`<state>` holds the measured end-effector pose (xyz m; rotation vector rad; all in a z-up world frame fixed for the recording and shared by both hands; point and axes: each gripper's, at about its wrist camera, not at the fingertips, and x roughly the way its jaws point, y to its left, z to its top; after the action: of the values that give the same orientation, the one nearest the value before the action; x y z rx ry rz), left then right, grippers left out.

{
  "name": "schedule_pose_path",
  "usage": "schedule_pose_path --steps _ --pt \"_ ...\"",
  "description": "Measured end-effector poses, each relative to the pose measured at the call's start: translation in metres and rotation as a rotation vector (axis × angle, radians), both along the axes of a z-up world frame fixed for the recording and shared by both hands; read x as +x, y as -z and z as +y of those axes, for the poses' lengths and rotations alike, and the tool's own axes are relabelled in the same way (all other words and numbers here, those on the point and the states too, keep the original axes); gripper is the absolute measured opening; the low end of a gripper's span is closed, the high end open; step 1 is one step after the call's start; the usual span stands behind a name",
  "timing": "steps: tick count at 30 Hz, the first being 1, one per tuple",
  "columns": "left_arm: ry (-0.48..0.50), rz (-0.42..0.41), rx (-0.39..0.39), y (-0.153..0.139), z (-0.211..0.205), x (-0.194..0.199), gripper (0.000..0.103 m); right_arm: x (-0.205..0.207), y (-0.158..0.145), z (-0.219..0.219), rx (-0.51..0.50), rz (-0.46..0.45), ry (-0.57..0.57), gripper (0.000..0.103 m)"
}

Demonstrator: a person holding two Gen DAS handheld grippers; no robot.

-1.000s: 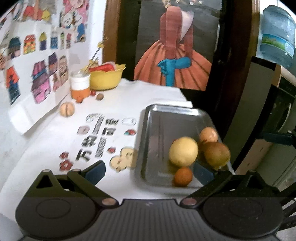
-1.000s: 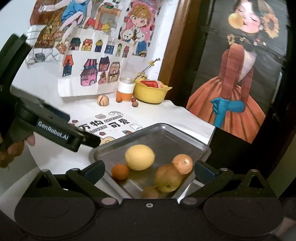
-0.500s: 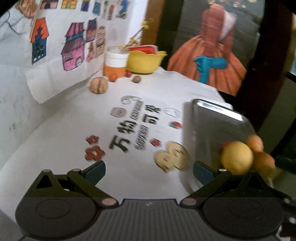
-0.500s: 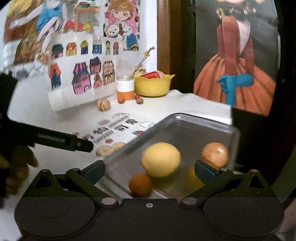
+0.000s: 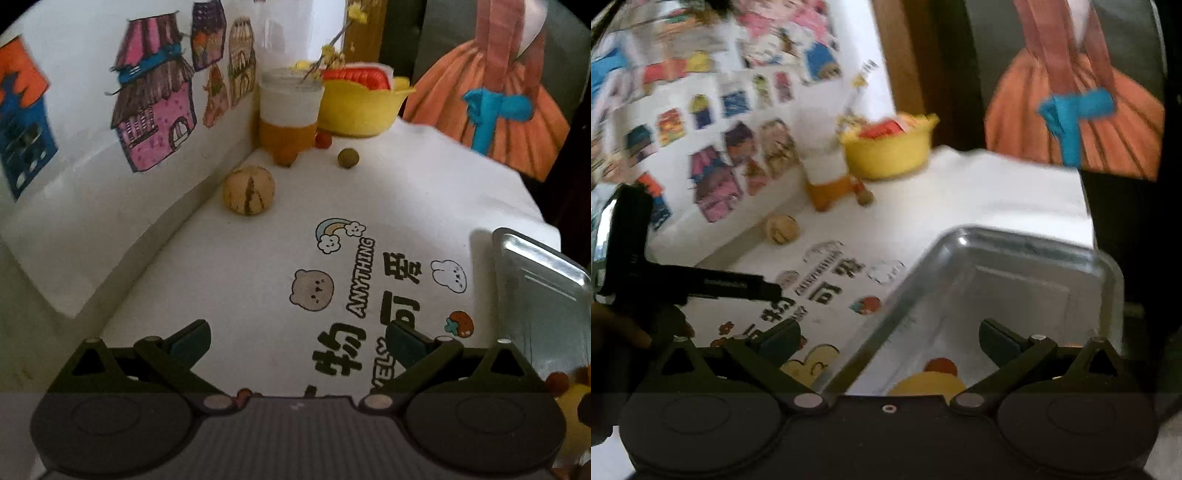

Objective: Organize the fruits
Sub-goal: 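Move the left tool toward the tan round fruit while the right tool approaches the small brown nut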

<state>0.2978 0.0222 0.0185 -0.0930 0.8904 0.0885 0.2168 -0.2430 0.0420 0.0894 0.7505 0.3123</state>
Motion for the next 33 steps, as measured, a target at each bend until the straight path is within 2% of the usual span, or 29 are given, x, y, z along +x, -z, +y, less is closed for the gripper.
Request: schedule_pose_path --steps 5,9,13,16,20,23,27,33 --pt "-0.022 0.075 0.017 -0.02 -0.004 0.018 0.103 0.006 -0.021 -0.005 -0.079 0.106 0.039 0.103" --pt "-0.015 0.095 0.023 -0.04 -0.009 0.028 0.103 0.011 -0.047 -0.01 -0.065 0.184 0.084 0.102" --pt "0.039 0.075 0.04 -0.061 -0.015 0.03 0.103 0.017 -0.077 -0.022 -0.013 0.182 0.157 0.102" --pt "0.038 0.077 0.077 -0.07 -0.016 0.033 0.103 0.025 -0.101 -0.036 0.042 0.178 0.211 0.102" --pt "0.035 0.089 0.028 -0.077 -0.012 0.029 0.103 0.037 -0.131 -0.053 0.083 0.145 0.258 0.102" --pt "0.028 0.117 0.011 -0.078 -0.01 0.026 0.103 0.049 -0.142 -0.049 0.022 0.133 0.226 0.103" --pt "0.018 0.147 -0.009 -0.082 -0.007 0.024 0.103 0.068 -0.136 -0.025 -0.115 0.17 0.126 0.103" --pt "-0.032 0.162 -0.011 -0.092 -0.009 0.028 0.103 0.096 -0.123 -0.005 -0.14 0.183 -0.072 0.102"
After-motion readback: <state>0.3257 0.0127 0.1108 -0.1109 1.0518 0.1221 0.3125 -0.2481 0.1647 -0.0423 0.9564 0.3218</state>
